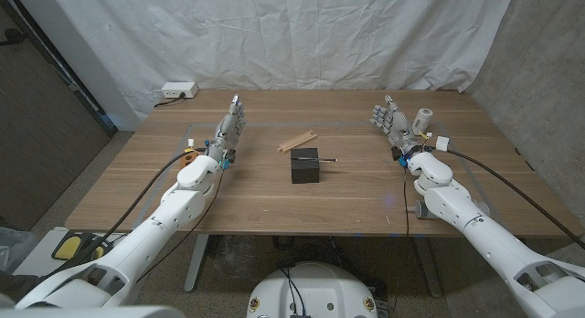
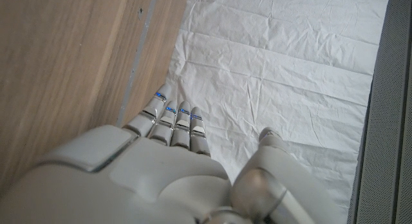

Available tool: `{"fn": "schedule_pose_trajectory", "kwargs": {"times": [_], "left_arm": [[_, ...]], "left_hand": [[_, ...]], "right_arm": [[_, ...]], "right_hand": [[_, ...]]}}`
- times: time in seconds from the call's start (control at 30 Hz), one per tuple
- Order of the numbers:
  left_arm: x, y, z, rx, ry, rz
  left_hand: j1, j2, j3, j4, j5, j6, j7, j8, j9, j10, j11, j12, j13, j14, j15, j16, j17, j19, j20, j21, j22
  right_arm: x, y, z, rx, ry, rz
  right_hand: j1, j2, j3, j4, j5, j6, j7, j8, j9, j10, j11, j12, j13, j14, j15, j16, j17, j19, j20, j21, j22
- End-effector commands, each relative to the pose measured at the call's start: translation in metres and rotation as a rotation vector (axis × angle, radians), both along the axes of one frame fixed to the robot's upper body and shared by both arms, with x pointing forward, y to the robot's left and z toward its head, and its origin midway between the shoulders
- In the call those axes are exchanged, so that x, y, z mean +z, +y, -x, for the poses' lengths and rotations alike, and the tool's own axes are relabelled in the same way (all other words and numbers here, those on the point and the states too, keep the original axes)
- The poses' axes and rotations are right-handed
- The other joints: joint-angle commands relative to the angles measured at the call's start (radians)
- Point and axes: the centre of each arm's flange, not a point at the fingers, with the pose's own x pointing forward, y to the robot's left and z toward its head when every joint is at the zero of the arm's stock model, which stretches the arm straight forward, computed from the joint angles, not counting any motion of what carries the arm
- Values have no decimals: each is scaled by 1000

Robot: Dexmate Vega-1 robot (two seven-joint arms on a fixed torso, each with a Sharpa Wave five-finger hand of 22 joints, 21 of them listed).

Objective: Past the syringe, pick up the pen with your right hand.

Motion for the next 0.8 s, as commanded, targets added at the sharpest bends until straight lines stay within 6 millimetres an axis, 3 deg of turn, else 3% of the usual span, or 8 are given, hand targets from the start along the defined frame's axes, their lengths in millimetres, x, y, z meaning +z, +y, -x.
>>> {"fn": "schedule_pose_trajectory", "kwargs": {"times": [0.03,0.4,0.8], "left_arm": [[0,-5,4,-2,18,7],[-1,-8,-2,-30,14,44],[11,-2,8,-5,-1,9]], "left_hand": [[14,4,-7,-2,8,-97,0,7,1,-76,-6,6,1,-94,-1,5,3,-44,-88,7,2],[23,12,-7,-5,12,-98,-1,6,2,-77,-3,5,2,-96,2,4,3,-50,-89,7,2],[28,17,-7,-6,14,-92,-2,8,2,-75,-1,6,2,-97,0,4,4,-53,-89,8,3]], "right_arm": [[2,1,0,13,9,-1],[6,-1,5,-3,-30,-15],[17,5,26,-14,-77,14]], "right_hand": [[14,1,9,-4,5,13,0,4,4,16,-1,4,3,11,-1,8,5,15,-1,2,5],[37,6,14,-19,1,56,-7,12,4,57,2,11,3,47,1,11,5,39,2,-4,6],[54,14,20,-29,-3,68,-8,10,5,68,-1,10,3,61,0,10,5,50,2,-10,6]]}}
